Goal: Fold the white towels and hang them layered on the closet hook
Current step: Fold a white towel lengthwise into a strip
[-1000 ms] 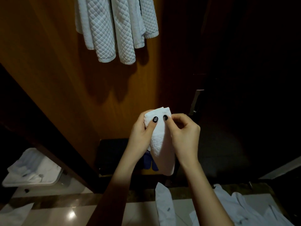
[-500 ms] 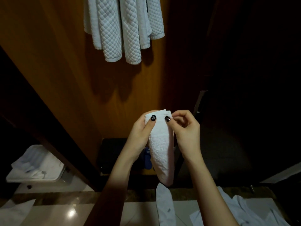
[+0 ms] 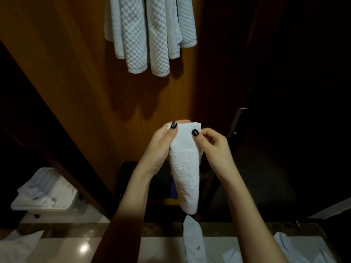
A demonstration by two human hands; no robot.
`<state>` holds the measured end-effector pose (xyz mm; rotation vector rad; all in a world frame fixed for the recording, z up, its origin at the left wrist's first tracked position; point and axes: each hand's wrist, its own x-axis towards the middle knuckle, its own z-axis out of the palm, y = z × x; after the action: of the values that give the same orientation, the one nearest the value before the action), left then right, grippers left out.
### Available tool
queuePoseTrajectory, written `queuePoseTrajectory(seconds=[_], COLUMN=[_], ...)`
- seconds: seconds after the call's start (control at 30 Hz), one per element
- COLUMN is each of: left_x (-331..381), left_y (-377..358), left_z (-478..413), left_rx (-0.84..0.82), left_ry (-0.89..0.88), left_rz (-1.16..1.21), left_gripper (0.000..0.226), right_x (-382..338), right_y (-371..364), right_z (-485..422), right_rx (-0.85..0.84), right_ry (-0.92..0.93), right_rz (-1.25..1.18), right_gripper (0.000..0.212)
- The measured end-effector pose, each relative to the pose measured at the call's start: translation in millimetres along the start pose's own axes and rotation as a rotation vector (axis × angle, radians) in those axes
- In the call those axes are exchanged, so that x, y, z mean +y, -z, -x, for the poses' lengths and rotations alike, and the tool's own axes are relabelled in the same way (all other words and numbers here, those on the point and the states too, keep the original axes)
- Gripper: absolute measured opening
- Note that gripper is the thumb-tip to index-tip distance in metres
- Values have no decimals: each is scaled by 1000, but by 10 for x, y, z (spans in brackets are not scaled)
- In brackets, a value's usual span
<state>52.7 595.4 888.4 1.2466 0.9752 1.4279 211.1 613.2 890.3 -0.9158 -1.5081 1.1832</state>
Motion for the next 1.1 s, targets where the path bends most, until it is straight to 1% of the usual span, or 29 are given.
queuePoseTrajectory(seconds=[0.03, 0.17, 0.2, 0.3, 0.43, 0.47, 0.57, 0.63, 0.7, 0.77, 0.8, 0.83, 0.9, 0.97, 1.0, 1.03, 1.07, 1.1], left_x=[27, 68, 55, 55, 239, 302, 481, 583, 661, 732, 768, 804, 876, 943, 968, 990, 1004, 1014], left_y=[13, 14, 2, -56, -102, -92, -34, -4, 5, -12, -27, -41, -37, 10, 34, 53, 65, 70], left_z=[-25, -95, -100, -158, -425, -511, -757, -902, -1026, -1124, -1171, -1215, -1299, -1381, -1416, -1445, -1471, -1494], left_rx=[-2, 46, 65, 128, 220, 231, 182, 130, 94, 70, 66, 67, 86, 105, 101, 89, 77, 65], left_ry=[-3, -34, -32, -38, -110, -127, -134, -118, -119, -122, -122, -122, -110, -80, -60, -40, -21, -3], left_rz=[-6, 1, 9, 4, 24, 43, 131, 190, 219, 239, 253, 271, 311, 345, 364, 384, 402, 415], left_gripper=[35, 35, 33, 16, 13, 14, 18, 23, 27, 27, 26, 27, 33, 41, 44, 47, 50, 54], right_x=[-25, -132, -155, -229, -203, -182, -150, -171, -201, -194, -190, -183, -159, -101, -63, -23, 5, 34], right_y=[-14, -96, -103, -116, -75, -42, 44, 97, 123, 131, 130, 132, 177, 277, 334, 380, 416, 435], right_z=[-25, -153, -200, -327, -368, -374, -410, -467, -518, -576, -596, -608, -607, -593, -586, -588, -597, -605], right_rx=[6, 132, 152, 159, 304, 291, 127, 90, 55, 19, 15, 19, 79, 158, 184, 182, 145, 87], right_ry=[26, 102, 106, 124, 213, 220, 190, 167, 186, 193, 200, 209, 247, 265, 238, 198, 160, 120], right_rz=[-2, 7, 13, 51, 91, 106, 178, 184, 192, 277, 331, 332, 195, 53, 21, 11, 48, 105], right_gripper=[21, 21, 22, 22, 8, 8, 16, 15, 11, 15, 21, 24, 10, 21, 26, 27, 22, 12])
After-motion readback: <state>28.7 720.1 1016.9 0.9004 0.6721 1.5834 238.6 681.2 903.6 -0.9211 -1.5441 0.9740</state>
